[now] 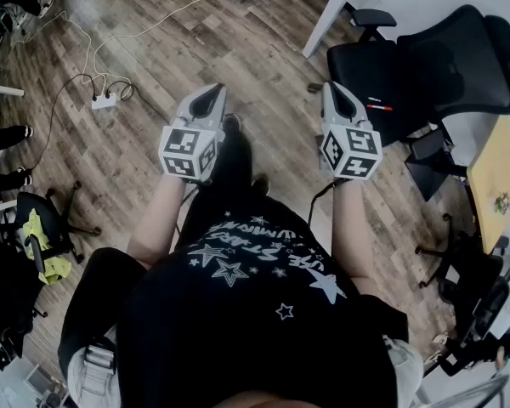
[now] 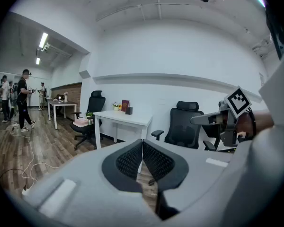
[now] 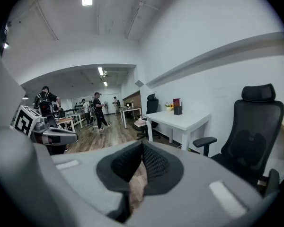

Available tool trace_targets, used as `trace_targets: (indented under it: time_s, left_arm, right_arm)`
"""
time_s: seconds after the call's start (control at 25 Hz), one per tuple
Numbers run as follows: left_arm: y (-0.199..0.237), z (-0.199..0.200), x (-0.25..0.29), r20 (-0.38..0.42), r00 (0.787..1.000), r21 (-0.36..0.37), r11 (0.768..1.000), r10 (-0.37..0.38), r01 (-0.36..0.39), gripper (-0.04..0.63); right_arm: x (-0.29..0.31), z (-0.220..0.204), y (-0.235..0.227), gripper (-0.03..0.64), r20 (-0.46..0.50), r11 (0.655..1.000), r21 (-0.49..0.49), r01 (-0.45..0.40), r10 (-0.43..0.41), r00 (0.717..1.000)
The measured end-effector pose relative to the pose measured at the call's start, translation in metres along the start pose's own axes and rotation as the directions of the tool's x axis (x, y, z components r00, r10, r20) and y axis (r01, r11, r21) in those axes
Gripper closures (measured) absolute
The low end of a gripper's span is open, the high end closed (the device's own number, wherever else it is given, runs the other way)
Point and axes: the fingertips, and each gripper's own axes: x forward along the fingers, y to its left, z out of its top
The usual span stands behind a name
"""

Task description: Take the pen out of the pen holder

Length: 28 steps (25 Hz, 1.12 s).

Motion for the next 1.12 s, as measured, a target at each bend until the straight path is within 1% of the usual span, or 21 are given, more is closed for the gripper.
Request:
trace_targets:
  time_s: [0.2, 0.36, 0.56, 0.72, 0.84, 0.92, 1.0, 1.12]
  left_arm:
    - [0.004, -0.015, -0.012, -0.032, 0.999, -0.036, 0.999, 0.013, -0.014, 0.583]
    - [0.012, -0.022, -0.016, -0.043, 0.999, -0.036, 0.999, 0.033, -0.035, 0.583]
    - [0.021, -0.008, -0.012, -0.004, 0.999, -0.061, 0.997, 0.041, -0.041, 0.583]
    - [0.028, 0.000, -0.004, 0.011, 0.999, -0.058, 0.998, 0.035, -0.034, 0.583]
    - [0.043, 0.005, 0.007, 0.014, 0.999, -0.062, 0.997, 0.040, -0.039, 0.583]
    - [0.057, 0.008, 0.018, 0.018, 0.999, -0.066, 0.997, 0.043, -0.042, 0.583]
    - [0.071, 0.012, 0.032, 0.020, 0.999, -0.068, 0.997, 0.045, -0.043, 0.583]
    - [0.095, 0.019, 0.063, 0.014, 0.999, -0.069, 0.997, 0.045, -0.044, 0.583]
  right_arm:
    - [0.001, -0.002, 0.008, 0.612, -0.007, 1.000, 0.002, -0.014, 0.014, 1.000]
    - [0.002, -0.007, 0.013, 0.612, -0.012, 1.000, 0.002, -0.021, 0.021, 1.000]
    - [0.008, -0.004, 0.014, 0.612, -0.009, 1.000, 0.000, -0.016, 0.016, 1.000]
    - [0.020, 0.009, 0.010, 0.612, 0.020, 1.000, 0.003, -0.007, 0.007, 1.000]
    - [0.037, 0.023, 0.006, 0.612, 0.057, 1.000, 0.015, 0.000, -0.001, 0.998]
    - [0.052, 0.029, 0.004, 0.605, 0.061, 1.000, 0.016, 0.005, -0.006, 0.998]
    - [0.071, 0.033, 0.000, 0.556, 0.055, 1.000, 0.018, 0.006, -0.007, 0.998]
    - [0.109, 0.039, -0.008, 0.438, 0.041, 1.000, 0.030, -0.007, 0.005, 0.999]
